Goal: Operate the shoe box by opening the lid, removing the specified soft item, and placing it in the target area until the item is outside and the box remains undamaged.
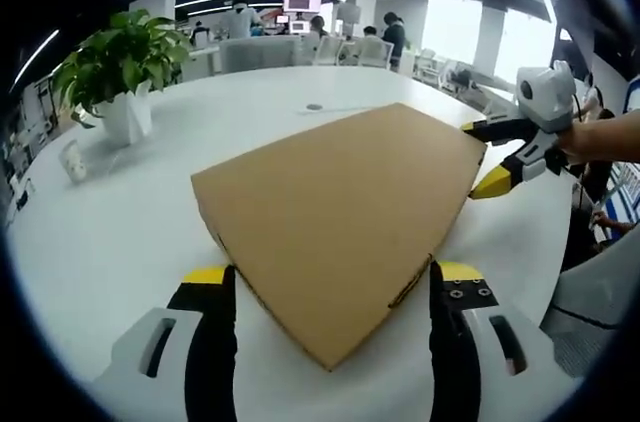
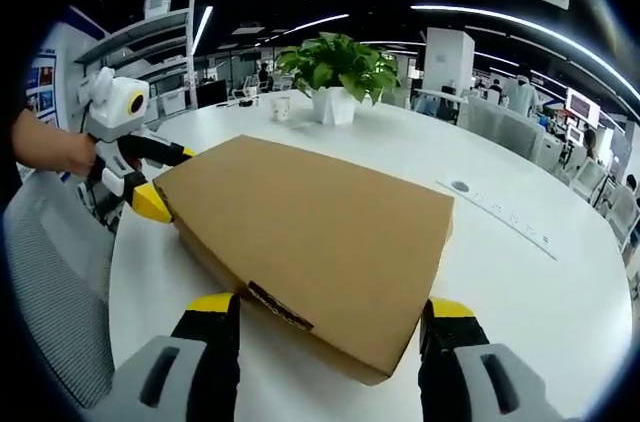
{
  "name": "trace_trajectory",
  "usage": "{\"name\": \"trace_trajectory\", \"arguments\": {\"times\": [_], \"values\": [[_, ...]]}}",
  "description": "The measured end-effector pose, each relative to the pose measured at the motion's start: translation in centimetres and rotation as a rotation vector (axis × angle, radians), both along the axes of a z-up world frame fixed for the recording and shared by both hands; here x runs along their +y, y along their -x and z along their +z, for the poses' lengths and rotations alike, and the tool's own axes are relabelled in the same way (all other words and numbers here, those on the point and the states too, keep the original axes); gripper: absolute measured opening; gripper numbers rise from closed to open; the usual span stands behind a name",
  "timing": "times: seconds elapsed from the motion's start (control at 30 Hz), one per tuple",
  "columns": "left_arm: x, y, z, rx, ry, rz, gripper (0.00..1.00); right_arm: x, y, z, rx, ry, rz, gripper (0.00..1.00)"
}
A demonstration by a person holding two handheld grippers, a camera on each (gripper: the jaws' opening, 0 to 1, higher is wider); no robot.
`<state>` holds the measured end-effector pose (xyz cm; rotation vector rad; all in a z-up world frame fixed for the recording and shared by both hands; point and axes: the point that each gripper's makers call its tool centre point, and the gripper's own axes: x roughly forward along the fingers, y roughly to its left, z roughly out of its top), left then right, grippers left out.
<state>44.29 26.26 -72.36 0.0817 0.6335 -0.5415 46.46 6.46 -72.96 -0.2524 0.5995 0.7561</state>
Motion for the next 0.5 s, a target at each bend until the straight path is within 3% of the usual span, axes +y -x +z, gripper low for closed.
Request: {"name": "trace_trajectory", "arguments": {"times": [0.5], "values": [[0.65, -0.41, -0.10, 0.006, -0.009, -0.025, 0.77, 0.64, 0.27, 0.09, 0.003, -0.014, -0.030, 0.70]]}}
